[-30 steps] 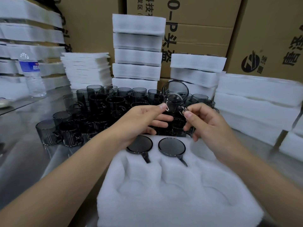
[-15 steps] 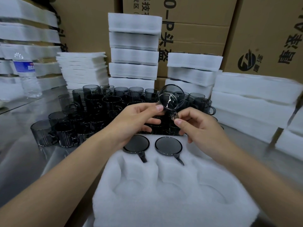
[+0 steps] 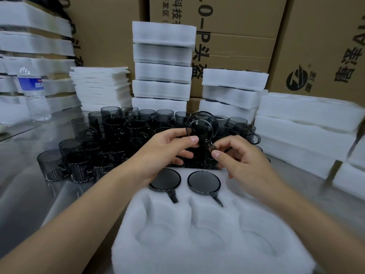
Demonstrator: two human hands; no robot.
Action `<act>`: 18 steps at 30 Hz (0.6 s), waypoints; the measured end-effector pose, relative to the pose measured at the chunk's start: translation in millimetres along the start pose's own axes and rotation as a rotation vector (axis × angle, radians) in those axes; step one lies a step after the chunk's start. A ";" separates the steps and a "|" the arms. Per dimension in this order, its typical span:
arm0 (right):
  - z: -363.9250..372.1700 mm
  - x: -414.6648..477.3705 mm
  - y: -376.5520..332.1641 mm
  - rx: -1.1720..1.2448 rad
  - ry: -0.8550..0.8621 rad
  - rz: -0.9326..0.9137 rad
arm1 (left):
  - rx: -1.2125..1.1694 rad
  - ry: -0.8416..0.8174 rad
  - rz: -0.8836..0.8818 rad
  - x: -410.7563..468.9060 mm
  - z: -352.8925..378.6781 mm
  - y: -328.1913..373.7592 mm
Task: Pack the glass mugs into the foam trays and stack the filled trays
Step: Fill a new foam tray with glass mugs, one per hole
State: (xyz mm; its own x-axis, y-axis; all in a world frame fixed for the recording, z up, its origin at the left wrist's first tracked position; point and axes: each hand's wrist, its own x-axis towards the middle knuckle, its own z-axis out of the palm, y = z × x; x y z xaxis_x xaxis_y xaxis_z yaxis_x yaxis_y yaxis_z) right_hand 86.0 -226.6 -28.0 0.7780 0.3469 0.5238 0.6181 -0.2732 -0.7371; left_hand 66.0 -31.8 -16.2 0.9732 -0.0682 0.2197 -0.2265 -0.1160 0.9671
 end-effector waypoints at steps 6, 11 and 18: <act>0.1 0.5 0.3 -0.002 0.031 0.029 | 0.017 0.013 -0.010 -0.7 2.0 0.5; -1.0 0.1 0.2 0.059 0.055 0.083 | 0.038 -0.007 -0.008 -0.9 1.5 0.6; -0.9 0.2 -2.2 0.049 0.074 0.077 | 0.135 -0.099 0.023 -1.7 2.7 -0.9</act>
State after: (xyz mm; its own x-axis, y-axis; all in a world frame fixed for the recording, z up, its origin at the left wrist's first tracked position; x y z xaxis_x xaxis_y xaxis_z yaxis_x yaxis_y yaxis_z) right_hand 84.9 -226.8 -25.9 0.8300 0.2592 0.4939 0.5517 -0.2520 -0.7951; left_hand 64.4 -34.2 -17.8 0.9604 -0.1689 0.2215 -0.2585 -0.2446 0.9345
